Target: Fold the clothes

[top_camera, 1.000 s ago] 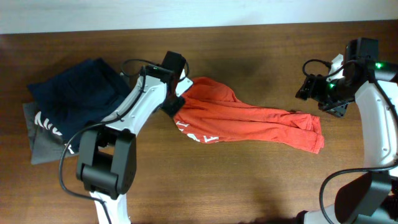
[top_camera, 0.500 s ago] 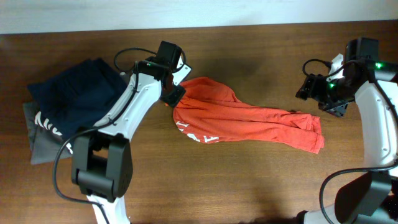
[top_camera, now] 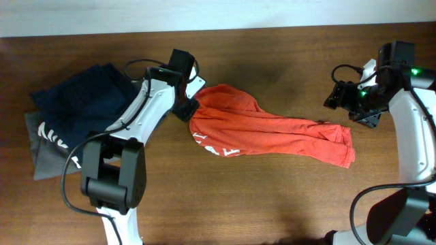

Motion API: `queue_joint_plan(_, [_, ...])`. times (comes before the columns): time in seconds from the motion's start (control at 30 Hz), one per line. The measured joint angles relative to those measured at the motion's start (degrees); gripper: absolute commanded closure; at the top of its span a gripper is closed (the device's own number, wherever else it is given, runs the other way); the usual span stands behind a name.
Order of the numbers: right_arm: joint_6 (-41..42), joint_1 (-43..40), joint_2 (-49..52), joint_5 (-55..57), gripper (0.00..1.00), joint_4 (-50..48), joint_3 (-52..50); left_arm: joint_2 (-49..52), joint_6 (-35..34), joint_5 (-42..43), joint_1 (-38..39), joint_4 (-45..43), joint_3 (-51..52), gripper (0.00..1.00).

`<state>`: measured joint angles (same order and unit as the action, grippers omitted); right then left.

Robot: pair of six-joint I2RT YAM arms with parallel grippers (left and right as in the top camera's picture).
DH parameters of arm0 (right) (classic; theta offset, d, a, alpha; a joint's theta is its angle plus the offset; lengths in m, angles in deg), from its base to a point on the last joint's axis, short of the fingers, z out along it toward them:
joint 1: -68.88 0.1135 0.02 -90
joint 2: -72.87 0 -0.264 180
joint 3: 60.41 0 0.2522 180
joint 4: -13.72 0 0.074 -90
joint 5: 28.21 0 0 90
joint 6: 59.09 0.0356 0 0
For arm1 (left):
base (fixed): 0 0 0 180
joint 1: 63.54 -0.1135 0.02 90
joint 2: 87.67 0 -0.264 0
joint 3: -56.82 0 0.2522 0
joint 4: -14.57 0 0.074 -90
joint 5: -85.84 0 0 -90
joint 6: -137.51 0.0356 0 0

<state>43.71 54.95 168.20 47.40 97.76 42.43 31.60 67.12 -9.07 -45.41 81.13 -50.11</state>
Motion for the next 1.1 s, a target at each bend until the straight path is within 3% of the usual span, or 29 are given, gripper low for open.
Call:
queue_joint_plan(0.13, [-0.37,0.0,0.0,-0.02,0.19,-0.02,0.0,3.21,0.17,0.0,-0.15,-1.16,0.2,0.42])
queue_joint_plan(0.37, [-0.79,0.0,0.0,0.0,0.19,-0.02,0.0,3.98,0.59,0.0,-1.22,-6.62,0.35,0.67])
queue_joint_plan(0.47, [-0.79,0.0,0.0,0.0,0.19,-0.02,0.0,3.98,0.55,-0.02,-1.33,-7.13,0.35,0.88])
queue_joint_plan(0.5, [-0.81,0.0,0.0,-0.02,0.19,-0.02,0.0,3.98,0.57,0.0,-1.33,-7.17,0.35,1.0])
queue_joint_plan(0.73, [-0.79,0.0,0.0,0.2,0.18,-0.07,0.0,3.45,-0.42,-0.15,-1.29,-5.11,0.35,1.0])
queue_joint_plan(0.8, [-0.68,0.0,0.0,1.11,0.11,-0.46,0.0,1.92,-1.57,-1.18,-1.29,-4.37,0.35,1.0])
queue_joint_plan(1.1, [-0.87,-0.02,2.38,4.35,0.08,-7.08,-2.19,-19.1,-3.58,-4.33,-1.29,-4.02,-2.47,1.0])
